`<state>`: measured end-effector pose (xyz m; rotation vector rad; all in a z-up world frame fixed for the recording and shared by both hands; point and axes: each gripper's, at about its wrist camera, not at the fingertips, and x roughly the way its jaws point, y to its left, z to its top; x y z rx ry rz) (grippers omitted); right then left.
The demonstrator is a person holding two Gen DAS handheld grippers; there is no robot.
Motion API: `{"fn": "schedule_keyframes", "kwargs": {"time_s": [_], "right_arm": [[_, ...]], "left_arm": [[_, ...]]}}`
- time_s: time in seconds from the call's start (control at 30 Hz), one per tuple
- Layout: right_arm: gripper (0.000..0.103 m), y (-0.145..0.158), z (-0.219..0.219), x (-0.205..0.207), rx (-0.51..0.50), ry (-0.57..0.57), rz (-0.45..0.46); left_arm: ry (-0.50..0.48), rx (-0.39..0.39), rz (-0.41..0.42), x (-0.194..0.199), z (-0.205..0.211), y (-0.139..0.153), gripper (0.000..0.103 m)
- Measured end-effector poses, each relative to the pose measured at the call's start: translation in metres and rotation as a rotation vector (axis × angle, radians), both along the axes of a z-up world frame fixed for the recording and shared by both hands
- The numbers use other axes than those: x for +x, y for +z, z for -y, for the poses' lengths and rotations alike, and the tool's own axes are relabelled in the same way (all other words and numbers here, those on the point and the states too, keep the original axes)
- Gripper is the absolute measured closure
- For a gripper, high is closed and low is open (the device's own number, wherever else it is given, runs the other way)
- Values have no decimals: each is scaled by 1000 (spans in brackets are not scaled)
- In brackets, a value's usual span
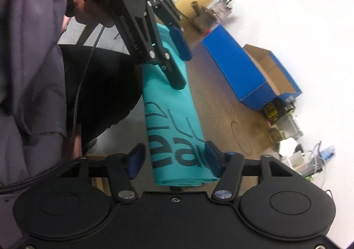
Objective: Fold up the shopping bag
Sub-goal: 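Lift the folded teal bag with the right gripper and roll it into a strip, then grasp the bag strip's end with the left gripper while the right gripper releases it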
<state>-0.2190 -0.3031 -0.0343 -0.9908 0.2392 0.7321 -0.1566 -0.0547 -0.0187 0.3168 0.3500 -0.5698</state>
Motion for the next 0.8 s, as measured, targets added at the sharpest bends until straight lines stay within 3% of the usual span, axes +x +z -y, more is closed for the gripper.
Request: {"fn": "schedule_keyframes", "kwargs": {"time_s": [0.07,0.27,0.37,0.4,0.43,0.47,0.6,0.67,0.73,0.8], "right_arm": [[56,6,2,-4,-13,1,-18],[78,42,6,4,-11,-36,-103],[85,51,7,4,-31,-56,-103],[86,53,6,4,-49,-63,-84],[86,56,4,4,-75,-71,-43],[87,59,1,5,-100,-79,-8],[88,75,-13,20,-174,-61,96],[88,78,-21,30,-218,-61,137],[88,78,-30,41,-236,-59,180],[88,74,-38,50,-242,-48,213]], "left_arm": [[-31,-3,4,-3,-2,1,38],[-94,-24,31,0,-10,13,38],[-169,4,127,-14,-7,30,36],[-209,20,169,-20,-3,36,31],[-255,48,210,-25,2,41,22],[-295,92,247,-28,11,45,20],[-314,289,404,-25,55,40,21],[-259,433,518,-14,80,27,31],[-264,531,573,-4,96,15,42],[-263,566,590,9,104,8,49]]}}
